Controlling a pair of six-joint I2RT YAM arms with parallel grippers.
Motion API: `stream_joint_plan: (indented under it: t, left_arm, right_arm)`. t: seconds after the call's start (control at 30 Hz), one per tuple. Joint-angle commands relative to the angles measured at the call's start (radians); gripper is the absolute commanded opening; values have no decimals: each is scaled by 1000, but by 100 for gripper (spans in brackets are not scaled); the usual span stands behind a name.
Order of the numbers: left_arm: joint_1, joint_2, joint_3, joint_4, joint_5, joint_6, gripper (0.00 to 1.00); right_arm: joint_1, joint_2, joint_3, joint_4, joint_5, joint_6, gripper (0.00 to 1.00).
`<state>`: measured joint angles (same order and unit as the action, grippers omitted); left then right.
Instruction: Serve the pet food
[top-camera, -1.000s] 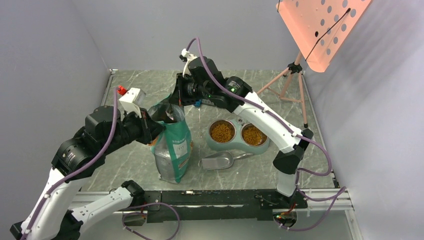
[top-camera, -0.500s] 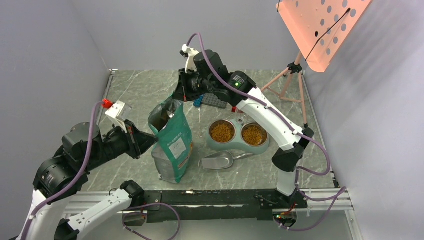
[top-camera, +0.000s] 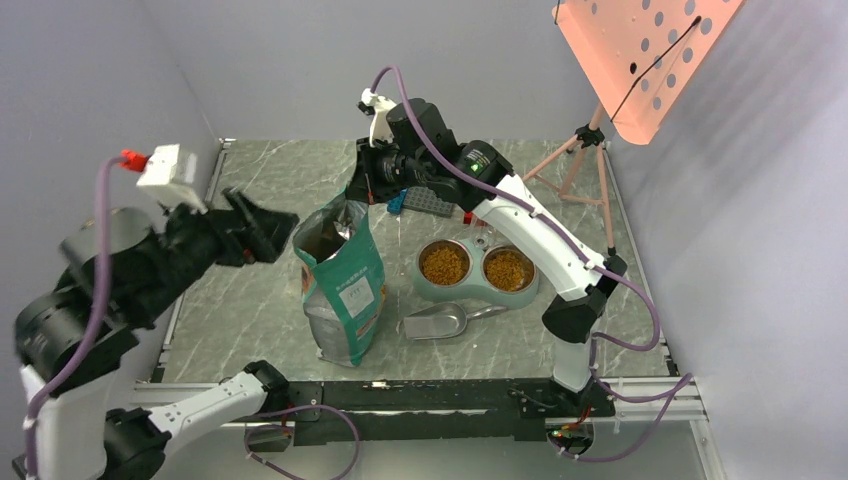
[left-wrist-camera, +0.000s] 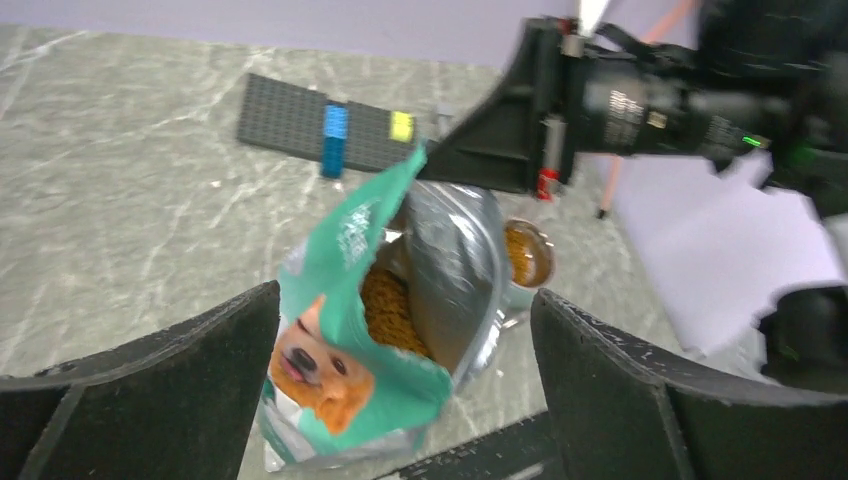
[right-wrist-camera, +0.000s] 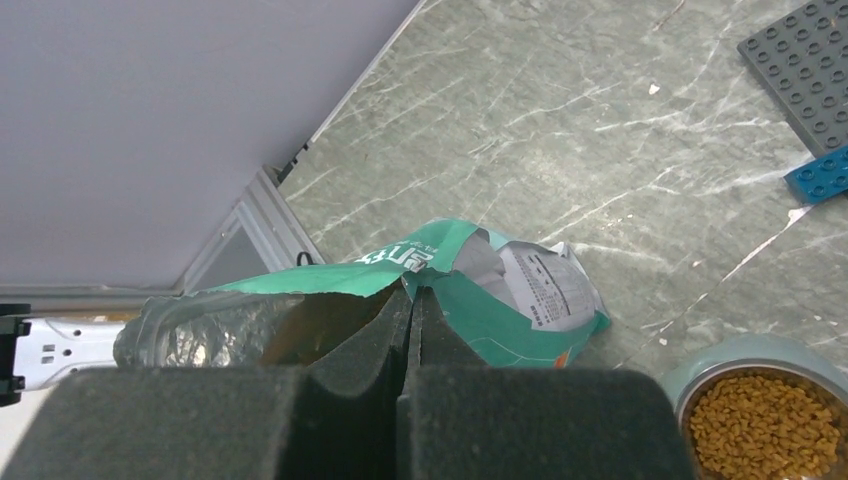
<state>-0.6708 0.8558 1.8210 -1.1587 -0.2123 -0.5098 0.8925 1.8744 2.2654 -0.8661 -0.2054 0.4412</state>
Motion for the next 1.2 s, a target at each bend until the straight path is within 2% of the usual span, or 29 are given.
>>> stream_joint_plan:
  t: [0.0, 0.03, 0.07, 0.17, 0.23, 0.33, 0.5, 0.57, 0.67, 0.73, 0.8, 0.83, 0.87, 0.93, 1.0, 1.1, 1.17]
  left_arm:
    - [-1, 120, -26, 4, -202, 6, 99]
    - [-2, 134, -38, 8, -216, 25, 99]
    - [0, 146, -48, 18, -210, 48, 99]
    - [5, 168, -76, 50, -151, 89, 92]
    - [6, 168, -102, 66, -128, 89, 87]
    - [8, 162, -135, 77, -111, 82, 79]
    - [7, 150, -163, 72, -66, 67, 60]
    - [7, 142, -175, 64, -46, 53, 56]
    - [7, 129, -193, 48, -13, 27, 46]
    - [8, 130, -209, 41, 6, 24, 42]
    - [8, 136, -232, 57, 20, 30, 39]
    - [7, 144, -236, 64, 24, 34, 35]
    - [8, 156, -236, 68, 26, 36, 25]
    - [7, 187, -218, 75, 41, 39, 1]
    - [7, 194, -190, 119, 99, 25, 0]
    - [7, 142, -218, 306, 229, -35, 0]
    - [9, 117, -243, 368, 270, -94, 0]
  right_arm:
    - [-12, -23, 49, 54, 25, 37, 0]
    - [-12, -24, 50, 48, 37, 45, 0]
    - [-12, -23, 56, 40, 41, 49, 6]
    - [-12, -11, 116, -28, 38, 56, 38]
    - [-13, -6, 164, -111, 53, 73, 52]
    - [-13, -46, 109, -181, 30, 121, 61]
    - [23, -138, -103, -126, -36, 204, 63]
    - [38, -125, -97, -140, -40, 203, 61]
    - [45, -89, -30, -187, -78, 202, 52]
    - [55, -94, -59, -150, -130, 209, 39]
    - [59, -111, -118, -75, -174, 228, 19]
    - [59, -108, -123, -50, -184, 236, 10]
    - [59, -97, -106, -44, -179, 241, 2]
    - [59, -70, -71, -25, -160, 257, 0]
    - [57, -66, -67, 41, -98, 310, 0]
    - [59, -99, -157, 244, -71, 422, 0]
    - [58, -92, -148, 281, -65, 438, 0]
